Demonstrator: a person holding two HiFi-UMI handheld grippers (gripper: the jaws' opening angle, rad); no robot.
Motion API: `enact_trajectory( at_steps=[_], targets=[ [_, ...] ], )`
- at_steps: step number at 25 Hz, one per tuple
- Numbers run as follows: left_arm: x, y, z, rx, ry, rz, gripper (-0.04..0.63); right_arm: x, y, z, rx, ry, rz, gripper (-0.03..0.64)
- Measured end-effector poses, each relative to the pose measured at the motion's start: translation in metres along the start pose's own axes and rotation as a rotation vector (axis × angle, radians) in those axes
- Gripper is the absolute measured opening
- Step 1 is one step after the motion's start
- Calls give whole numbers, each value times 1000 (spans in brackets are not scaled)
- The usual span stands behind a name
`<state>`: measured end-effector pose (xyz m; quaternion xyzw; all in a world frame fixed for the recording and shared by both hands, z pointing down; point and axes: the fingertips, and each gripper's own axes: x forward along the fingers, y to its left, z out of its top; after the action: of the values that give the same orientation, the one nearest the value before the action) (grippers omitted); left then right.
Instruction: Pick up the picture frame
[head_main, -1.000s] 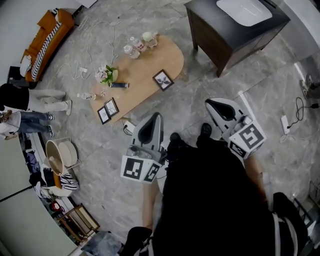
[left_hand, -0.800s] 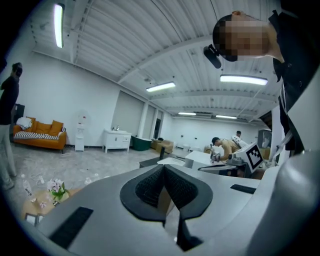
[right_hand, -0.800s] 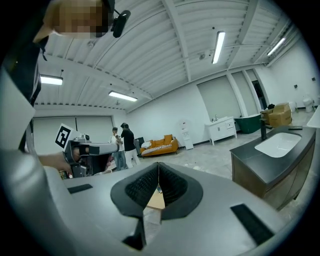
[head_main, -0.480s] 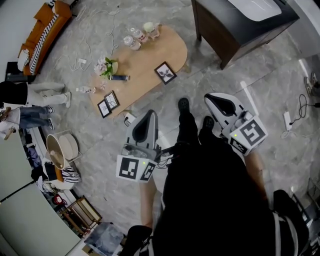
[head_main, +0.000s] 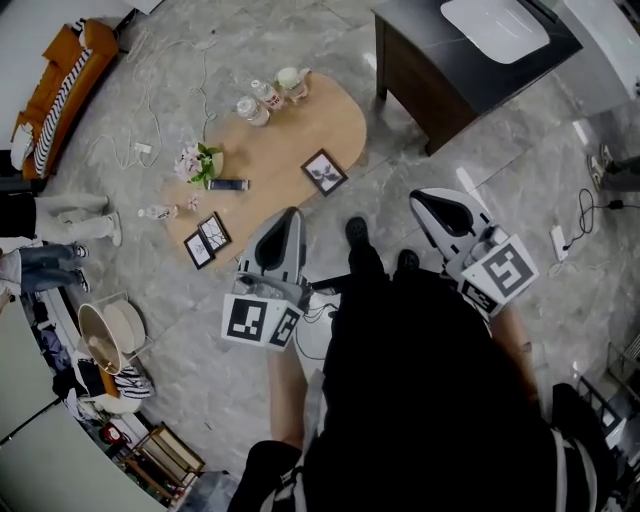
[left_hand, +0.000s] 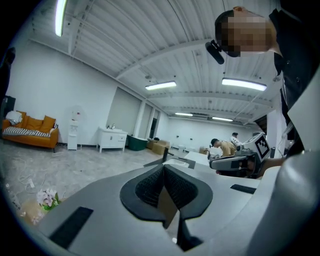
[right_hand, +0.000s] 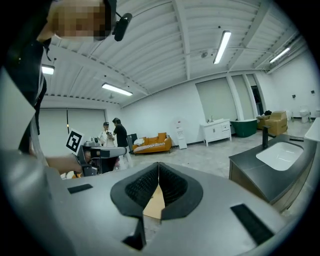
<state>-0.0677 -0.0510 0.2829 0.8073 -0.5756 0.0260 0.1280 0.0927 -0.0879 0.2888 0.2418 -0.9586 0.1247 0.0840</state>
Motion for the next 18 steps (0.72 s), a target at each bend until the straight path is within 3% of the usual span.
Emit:
enact_trajectory(
  at_steps=[10, 18],
  targets=[
    [41, 97, -44, -98, 52, -79, 14, 67, -9, -3, -3, 96, -86, 12],
    [67, 124, -113, -139, 118, -139, 14, 110, -15, -21, 30, 155, -98, 12]
  ],
)
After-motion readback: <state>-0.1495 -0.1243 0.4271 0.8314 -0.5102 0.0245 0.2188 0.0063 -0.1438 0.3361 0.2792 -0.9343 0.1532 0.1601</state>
